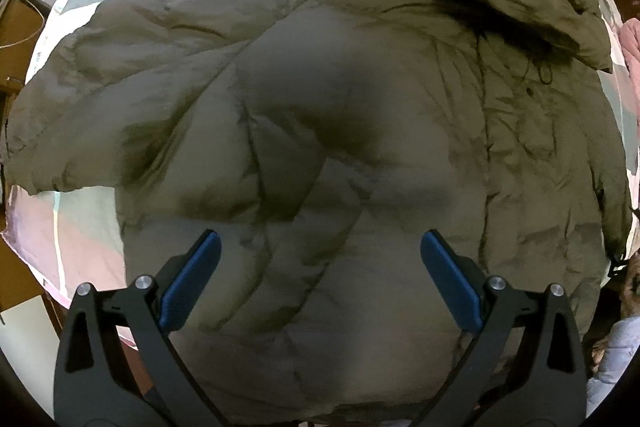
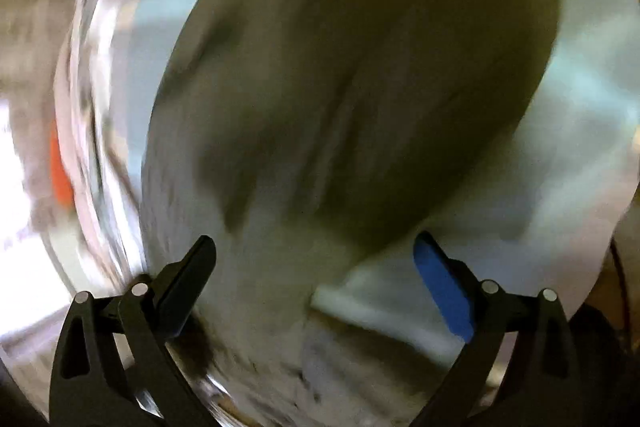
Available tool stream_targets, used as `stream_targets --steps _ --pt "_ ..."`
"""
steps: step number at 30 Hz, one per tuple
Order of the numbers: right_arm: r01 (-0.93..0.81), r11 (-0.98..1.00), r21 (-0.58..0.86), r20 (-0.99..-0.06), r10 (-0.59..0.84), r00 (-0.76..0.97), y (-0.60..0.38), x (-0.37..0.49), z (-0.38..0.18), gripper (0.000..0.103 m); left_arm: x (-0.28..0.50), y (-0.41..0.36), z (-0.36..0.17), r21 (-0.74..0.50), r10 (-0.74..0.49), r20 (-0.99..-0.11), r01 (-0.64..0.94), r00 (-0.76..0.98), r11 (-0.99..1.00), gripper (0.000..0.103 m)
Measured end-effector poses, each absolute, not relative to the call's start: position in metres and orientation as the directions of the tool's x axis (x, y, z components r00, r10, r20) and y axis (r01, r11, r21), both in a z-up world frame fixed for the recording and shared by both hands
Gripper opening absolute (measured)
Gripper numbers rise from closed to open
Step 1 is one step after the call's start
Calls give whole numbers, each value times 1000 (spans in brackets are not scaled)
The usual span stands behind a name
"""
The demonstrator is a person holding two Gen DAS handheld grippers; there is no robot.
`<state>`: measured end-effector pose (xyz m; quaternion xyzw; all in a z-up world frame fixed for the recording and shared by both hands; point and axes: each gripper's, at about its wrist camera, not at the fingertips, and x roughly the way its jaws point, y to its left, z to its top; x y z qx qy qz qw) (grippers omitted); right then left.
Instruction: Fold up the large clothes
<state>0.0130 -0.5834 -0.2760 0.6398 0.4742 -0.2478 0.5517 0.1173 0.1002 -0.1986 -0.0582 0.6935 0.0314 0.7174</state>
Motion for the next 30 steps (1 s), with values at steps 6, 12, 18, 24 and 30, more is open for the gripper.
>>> stream_targets --steps 6,12,18,24,30 --pt "857 -13 516 -826 258 501 -664 1 -286 99 127 75 -208 -4 -2 -1000 -84 29 996 101" --pt "821 82 565 -824 102 557 -647 11 -248 9 140 37 -194 -49 -45 -997 -60 61 997 101" --pt "500 442 745 -615 163 772 -567 65 -132 8 151 -6 -165 -156 -154 -980 -3 124 988 101" --pt "30 608 793 -488 605 629 -398 107 -78 11 164 -1 -158 -268 -264 -960 -24 97 963 101" --pt "-260 769 584 -627 631 457 -289 118 -53 86 171 46 -176 -267 -258 -963 -135 80 954 101"
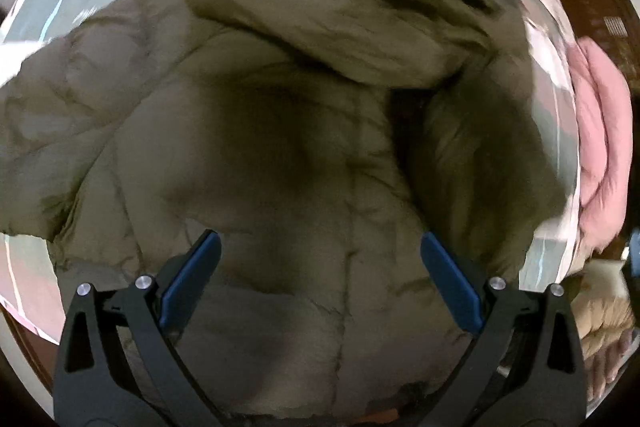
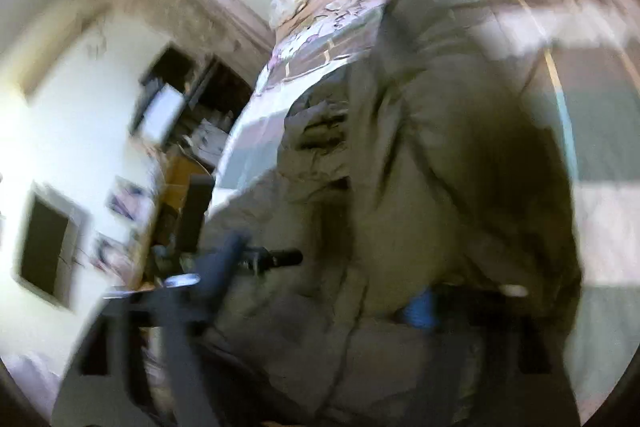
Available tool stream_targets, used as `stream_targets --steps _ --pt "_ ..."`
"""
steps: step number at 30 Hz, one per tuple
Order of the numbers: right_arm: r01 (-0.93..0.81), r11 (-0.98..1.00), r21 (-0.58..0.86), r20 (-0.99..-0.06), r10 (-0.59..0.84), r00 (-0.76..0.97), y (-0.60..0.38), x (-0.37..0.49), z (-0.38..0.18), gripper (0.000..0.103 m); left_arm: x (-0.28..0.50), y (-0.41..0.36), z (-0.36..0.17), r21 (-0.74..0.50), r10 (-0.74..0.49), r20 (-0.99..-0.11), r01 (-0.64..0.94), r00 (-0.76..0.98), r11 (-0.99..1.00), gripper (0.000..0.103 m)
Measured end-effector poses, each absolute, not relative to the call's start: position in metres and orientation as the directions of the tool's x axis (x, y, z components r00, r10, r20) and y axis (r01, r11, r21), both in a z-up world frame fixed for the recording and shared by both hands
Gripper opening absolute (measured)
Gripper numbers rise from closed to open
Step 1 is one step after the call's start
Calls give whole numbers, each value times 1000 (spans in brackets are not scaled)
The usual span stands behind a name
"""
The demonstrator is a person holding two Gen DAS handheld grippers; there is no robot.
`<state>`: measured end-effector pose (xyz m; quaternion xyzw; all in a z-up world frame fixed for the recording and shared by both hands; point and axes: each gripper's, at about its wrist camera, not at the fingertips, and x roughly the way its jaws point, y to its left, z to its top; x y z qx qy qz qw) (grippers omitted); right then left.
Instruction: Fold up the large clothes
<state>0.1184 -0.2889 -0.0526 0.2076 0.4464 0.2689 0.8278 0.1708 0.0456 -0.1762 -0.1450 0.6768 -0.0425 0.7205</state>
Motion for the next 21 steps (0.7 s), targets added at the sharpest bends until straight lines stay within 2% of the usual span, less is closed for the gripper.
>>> stream_targets --steps 3,4,6,8,10,12,17,21 --pt "-148 752 643 -595 611 522 -314 120 -55 96 178 53 -201 -244 -245 -969 -180 17 953 101" --pt "-94 745 660 -597 596 537 -322 116 -60 96 179 53 -209 -244 -249 -968 -184 -5 952 101" --pt "38 725 687 -625 564 539 -342 111 -71 96 179 50 -221 -255 -267 -963 -186 -42 949 101" --pt "188 716 672 -694 520 499 -348 107 -95 96 177 43 -229 -258 -274 -959 -185 -72 948 101" --pt "249 734 632 -744 485 459 -346 110 -112 96 176 34 -236 -272 -292 -952 -183 -91 945 101" --pt "279 748 602 -781 478 402 -331 122 -124 96 174 29 -238 -287 -308 -947 -189 -90 939 101" --pt "222 771 597 -796 535 281 -297 137 -147 96 170 25 -217 -366 -380 -924 -214 -28 906 101" --pt "205 801 563 -823 520 228 -281 127 -145 96 165 9 -200 -455 -458 -889 -173 24 874 101"
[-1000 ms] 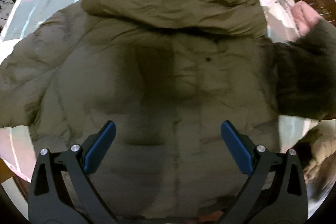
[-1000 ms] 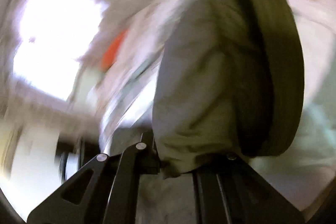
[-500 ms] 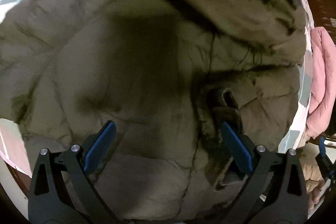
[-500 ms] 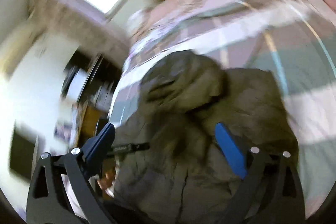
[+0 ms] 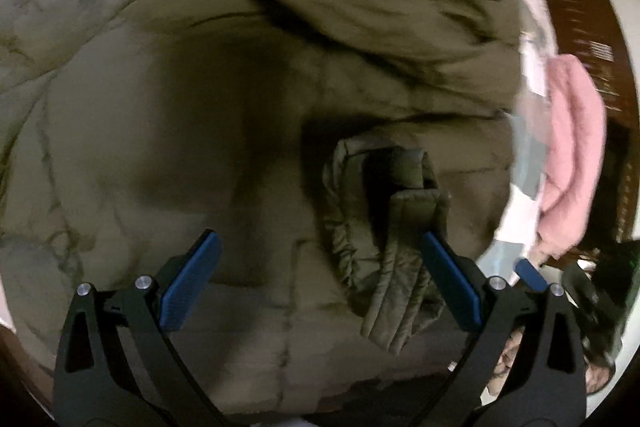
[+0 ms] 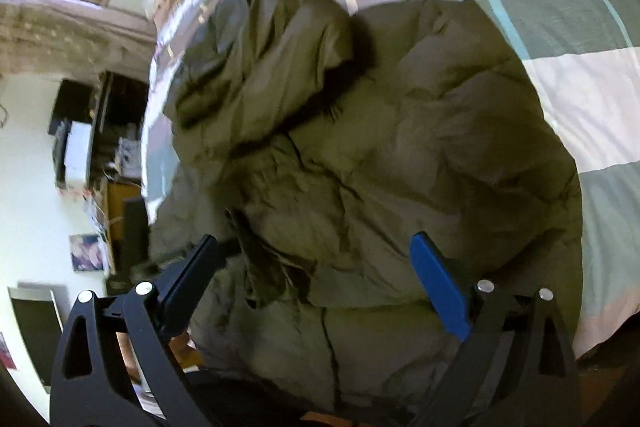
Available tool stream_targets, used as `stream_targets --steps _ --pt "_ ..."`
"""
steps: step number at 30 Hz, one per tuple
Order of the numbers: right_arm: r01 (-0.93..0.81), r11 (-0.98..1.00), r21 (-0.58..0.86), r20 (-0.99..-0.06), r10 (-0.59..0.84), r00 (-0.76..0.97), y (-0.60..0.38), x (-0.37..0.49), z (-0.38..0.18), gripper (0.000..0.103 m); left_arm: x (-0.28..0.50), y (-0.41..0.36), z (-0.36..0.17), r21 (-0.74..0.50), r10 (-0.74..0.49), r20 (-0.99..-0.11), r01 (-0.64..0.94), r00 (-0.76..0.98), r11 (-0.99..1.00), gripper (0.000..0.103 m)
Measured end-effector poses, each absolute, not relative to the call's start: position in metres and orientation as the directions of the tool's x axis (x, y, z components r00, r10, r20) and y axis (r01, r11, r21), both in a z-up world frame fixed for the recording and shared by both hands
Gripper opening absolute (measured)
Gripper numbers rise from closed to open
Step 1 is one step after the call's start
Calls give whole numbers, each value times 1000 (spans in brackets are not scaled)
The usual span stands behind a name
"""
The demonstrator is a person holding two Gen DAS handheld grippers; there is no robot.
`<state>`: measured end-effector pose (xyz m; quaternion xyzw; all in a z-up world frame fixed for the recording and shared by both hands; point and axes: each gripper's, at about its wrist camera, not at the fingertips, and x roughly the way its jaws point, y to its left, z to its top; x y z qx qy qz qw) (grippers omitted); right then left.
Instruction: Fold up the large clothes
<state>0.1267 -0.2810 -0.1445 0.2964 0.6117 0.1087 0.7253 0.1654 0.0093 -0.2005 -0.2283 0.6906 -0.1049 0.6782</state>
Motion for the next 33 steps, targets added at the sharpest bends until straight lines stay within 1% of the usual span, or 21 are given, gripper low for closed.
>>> stream_targets --steps 4,13,25,29,33 --pt "231 782 578 -814 533 231 -285 120 -142 96 159 -9 -195 -534 -538 -843 -133 6 835 101" --pt "302 760 575 -818 527 231 -301 111 -144 96 152 -22 -198 -502 -505 -863 -96 -21 860 101" --pt "311 756 576 -817 543 193 -294 113 -152 96 152 -17 -187 -542 -542 -840 -86 22 836 101" --pt "315 755 575 -818 541 195 -295 112 -153 96 149 -23 -181 -540 -539 -842 -45 31 841 101" --pt "325 746 582 -813 547 201 -299 113 -153 96 143 -40 -179 -501 -502 -865 32 21 865 101"
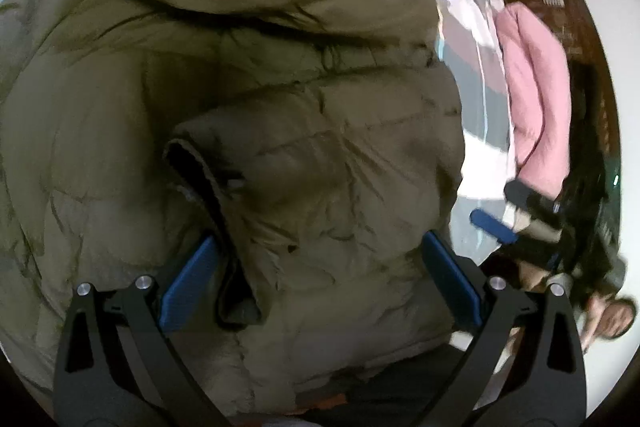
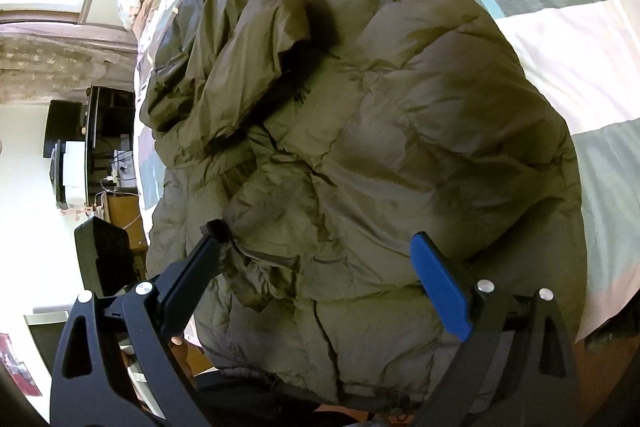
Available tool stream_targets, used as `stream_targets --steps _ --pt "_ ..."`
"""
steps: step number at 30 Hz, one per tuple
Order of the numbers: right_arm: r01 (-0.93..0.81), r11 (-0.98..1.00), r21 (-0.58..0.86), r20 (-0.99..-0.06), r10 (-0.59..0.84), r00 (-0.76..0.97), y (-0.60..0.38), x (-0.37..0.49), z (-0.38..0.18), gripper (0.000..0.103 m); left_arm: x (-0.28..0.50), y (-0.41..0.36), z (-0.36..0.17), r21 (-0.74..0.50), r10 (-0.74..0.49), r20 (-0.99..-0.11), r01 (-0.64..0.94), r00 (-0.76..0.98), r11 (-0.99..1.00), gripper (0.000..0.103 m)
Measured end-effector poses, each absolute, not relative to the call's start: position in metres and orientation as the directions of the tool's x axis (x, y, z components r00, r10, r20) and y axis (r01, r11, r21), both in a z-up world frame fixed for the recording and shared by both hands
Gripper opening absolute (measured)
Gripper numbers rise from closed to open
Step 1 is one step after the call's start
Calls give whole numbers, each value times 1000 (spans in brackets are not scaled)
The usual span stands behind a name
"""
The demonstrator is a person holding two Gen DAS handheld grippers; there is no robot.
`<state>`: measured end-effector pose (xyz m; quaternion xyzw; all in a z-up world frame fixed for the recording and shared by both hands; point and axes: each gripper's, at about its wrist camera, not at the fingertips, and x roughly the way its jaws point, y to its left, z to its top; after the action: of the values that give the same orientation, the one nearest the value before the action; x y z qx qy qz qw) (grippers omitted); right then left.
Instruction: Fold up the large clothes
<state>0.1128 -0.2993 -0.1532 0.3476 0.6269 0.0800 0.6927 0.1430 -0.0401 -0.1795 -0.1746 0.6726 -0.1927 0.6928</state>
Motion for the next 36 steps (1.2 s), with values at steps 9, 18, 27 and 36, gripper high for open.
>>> stream_targets --steps 9,18,27,36 --pt "378 727 573 -818 538 206 -316 110 -160 96 128 -69 -171 -351 -375 -924 224 72 909 43" --pt "373 722 583 -810 551 200 -317 110 -160 96 127 -71 -163 -239 -292 -945 292 151 926 5" --pt "393 798 457 -889 393 235 -362 109 -149 96 160 -47 -145 -137 -198 -933 212 301 968 0" --pt "396 800 452 -887 450 104 -360 113 -197 96 169 -15 -165 -332 -337 -939 79 65 940 86"
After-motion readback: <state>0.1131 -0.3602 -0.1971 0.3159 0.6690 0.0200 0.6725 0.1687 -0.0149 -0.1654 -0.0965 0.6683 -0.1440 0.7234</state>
